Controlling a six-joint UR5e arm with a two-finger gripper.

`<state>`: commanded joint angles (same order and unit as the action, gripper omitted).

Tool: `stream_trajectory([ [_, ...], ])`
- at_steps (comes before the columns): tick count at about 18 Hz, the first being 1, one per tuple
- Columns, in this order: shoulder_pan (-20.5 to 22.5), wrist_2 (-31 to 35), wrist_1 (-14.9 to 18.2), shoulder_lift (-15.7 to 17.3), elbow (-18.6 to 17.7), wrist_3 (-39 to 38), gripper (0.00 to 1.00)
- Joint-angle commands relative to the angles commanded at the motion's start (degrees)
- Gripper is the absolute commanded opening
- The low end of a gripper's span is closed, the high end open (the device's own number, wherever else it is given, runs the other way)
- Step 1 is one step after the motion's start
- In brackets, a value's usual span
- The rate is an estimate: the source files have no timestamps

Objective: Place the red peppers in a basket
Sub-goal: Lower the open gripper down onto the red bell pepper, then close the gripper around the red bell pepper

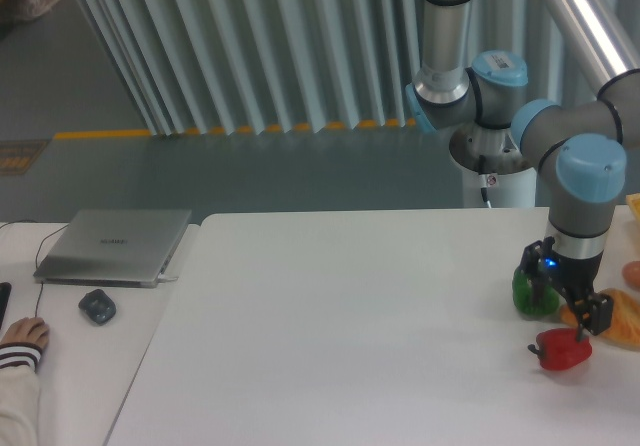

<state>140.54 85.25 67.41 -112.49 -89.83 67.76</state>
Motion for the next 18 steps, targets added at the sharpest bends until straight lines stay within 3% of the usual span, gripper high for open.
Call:
stream_trajectory([
  [16,-1.32,3.25,-2.81,-4.23,1.58,0.44,1.00],
  [18,-1.32,3.34,-2.81,-3.96,1.58,0.62,0.76],
])
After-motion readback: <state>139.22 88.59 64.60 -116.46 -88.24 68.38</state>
